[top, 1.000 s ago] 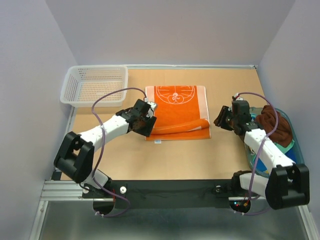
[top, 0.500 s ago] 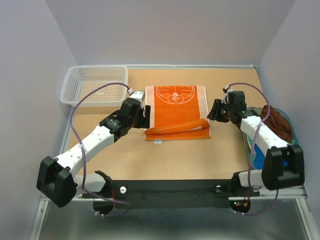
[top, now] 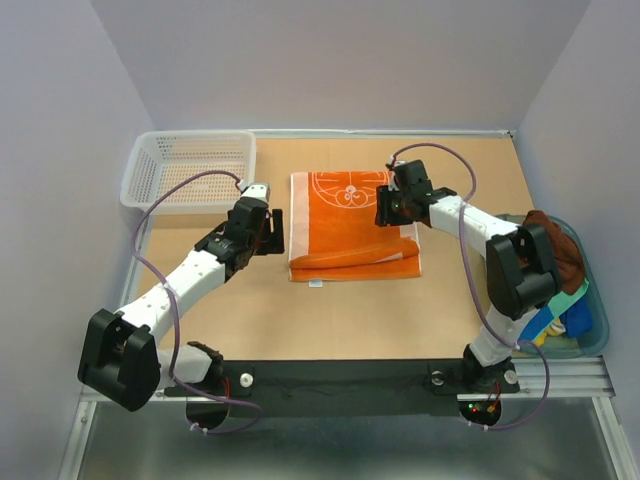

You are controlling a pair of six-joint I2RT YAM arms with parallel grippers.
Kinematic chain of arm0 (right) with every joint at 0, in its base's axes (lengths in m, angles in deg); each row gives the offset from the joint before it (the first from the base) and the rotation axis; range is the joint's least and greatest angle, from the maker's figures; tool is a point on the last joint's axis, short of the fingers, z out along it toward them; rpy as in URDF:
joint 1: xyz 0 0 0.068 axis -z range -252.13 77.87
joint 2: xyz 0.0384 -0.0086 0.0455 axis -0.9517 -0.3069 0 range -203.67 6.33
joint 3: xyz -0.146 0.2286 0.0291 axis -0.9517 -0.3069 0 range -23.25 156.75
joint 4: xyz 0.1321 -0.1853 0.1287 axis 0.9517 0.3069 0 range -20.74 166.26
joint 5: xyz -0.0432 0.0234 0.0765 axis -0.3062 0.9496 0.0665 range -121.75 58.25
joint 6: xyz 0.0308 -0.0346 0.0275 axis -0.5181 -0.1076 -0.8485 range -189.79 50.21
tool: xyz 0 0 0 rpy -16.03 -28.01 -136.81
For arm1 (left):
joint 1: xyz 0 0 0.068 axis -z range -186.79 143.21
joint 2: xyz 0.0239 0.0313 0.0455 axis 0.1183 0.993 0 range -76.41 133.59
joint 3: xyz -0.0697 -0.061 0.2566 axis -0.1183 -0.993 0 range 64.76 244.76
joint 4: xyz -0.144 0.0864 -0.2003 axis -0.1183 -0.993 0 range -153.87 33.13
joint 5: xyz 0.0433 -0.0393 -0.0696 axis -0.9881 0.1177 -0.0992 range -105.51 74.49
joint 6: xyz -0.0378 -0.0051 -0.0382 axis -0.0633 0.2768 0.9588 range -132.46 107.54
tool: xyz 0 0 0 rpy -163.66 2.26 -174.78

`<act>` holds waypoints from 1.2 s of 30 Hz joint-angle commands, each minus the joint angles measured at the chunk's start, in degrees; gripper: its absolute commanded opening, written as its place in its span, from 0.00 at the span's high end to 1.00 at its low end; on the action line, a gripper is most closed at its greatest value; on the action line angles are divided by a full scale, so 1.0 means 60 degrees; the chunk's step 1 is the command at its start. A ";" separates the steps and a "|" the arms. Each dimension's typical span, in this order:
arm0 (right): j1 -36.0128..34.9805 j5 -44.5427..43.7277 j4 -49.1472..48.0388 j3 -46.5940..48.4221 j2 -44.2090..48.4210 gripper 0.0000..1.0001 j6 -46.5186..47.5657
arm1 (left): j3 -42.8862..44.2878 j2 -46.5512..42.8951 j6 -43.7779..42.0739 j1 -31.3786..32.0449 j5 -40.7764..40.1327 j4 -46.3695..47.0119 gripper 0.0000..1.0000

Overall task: Fold and stack the towels
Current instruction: Fold the towel

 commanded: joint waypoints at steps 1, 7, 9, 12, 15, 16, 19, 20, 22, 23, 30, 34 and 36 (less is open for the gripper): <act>-0.0433 -0.1098 0.0179 0.0663 -0.0640 0.50 0.0115 | -0.0041 -0.0295 -0.0104 -0.0033 -0.0592 0.0305 0.20; -0.0990 -0.1815 0.0574 0.0415 -0.1023 0.50 0.0042 | -0.0070 -0.0457 -0.0134 -0.0047 -0.0726 0.0261 0.20; -0.1165 -0.1933 0.0619 0.0283 -0.1038 0.50 0.0027 | -0.0055 -0.0457 -0.0134 -0.0047 -0.0696 0.0247 0.20; -0.1283 -0.2050 0.0706 0.0034 -0.0994 0.50 -0.0017 | -0.0055 -0.0442 -0.0148 -0.0047 -0.0711 0.0247 0.20; -0.1357 -0.2138 0.0838 -0.0200 -0.0834 0.50 -0.0032 | -0.0055 -0.0457 -0.0148 -0.0047 -0.0682 0.0218 0.20; -0.1357 -0.2153 0.0882 -0.0259 -0.0775 0.50 -0.0032 | -0.0070 -0.0457 -0.0134 -0.0033 -0.0682 0.0217 0.21; -0.1357 -0.2299 0.0956 -0.0508 -0.0555 0.50 -0.0017 | -0.0070 -0.0471 -0.0148 -0.0047 -0.0711 0.0218 0.21; -0.1357 -0.2372 0.0999 -0.0567 -0.0525 0.50 -0.0017 | -0.0055 -0.0471 -0.0148 -0.0047 -0.0711 0.0232 0.20; -0.1357 -0.2402 0.1072 -0.0728 -0.0394 0.50 -0.0032 | -0.0070 -0.0472 -0.0148 -0.0047 -0.0725 0.0203 0.21; -0.1357 -0.2417 0.1145 -0.0830 -0.0248 0.50 -0.0061 | -0.0055 -0.0486 -0.0148 -0.0033 -0.0755 0.0188 0.21; -0.1371 -0.2315 0.1307 -0.1182 0.0602 0.51 -0.0120 | -0.0084 -0.0457 -0.0148 -0.0033 -0.0769 0.0188 0.21; -0.1357 -0.2168 0.1482 -0.1416 0.0925 0.53 -0.0134 | -0.0070 -0.0399 -0.0177 -0.0047 -0.0755 0.0159 0.21; -0.1357 -0.2124 0.1497 -0.1607 0.1057 0.54 -0.0164 | -0.0085 -0.0384 -0.0163 -0.0033 -0.0740 0.0144 0.20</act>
